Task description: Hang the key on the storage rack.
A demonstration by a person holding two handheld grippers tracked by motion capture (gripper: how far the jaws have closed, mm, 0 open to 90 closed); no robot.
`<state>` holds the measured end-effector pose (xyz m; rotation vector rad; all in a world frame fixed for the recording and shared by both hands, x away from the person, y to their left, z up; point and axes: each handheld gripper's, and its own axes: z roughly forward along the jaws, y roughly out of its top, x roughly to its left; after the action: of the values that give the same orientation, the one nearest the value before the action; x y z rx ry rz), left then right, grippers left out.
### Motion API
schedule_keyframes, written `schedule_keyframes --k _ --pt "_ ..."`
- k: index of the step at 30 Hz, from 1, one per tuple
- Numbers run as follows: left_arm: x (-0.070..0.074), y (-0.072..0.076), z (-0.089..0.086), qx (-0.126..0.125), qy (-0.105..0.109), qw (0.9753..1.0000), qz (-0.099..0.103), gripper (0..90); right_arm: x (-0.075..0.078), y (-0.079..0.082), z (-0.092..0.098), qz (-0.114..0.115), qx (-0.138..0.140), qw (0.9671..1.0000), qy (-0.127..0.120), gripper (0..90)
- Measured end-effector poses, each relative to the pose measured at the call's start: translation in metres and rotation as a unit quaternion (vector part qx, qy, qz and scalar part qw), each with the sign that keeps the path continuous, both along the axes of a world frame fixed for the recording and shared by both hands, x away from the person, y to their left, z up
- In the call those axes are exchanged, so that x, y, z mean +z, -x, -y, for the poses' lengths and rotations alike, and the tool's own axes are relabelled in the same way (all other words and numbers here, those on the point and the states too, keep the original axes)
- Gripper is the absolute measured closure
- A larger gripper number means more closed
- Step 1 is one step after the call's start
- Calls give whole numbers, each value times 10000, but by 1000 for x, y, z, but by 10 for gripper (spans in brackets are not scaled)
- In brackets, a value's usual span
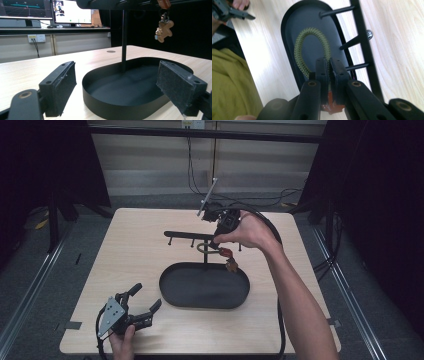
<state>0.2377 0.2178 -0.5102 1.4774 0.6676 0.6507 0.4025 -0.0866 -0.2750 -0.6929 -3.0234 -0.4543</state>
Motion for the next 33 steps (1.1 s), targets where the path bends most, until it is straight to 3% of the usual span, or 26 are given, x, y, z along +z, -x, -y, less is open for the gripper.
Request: schedule_keyframes --k 13,33 --pt "0 0 0 -8 -12 10000 8 156 -5 -7 4 84 -226 9996 124 852" --pt "0 0 -1 -14 -37 10000 8 156 -7 -11 12 66 -391 9992 -78 812"
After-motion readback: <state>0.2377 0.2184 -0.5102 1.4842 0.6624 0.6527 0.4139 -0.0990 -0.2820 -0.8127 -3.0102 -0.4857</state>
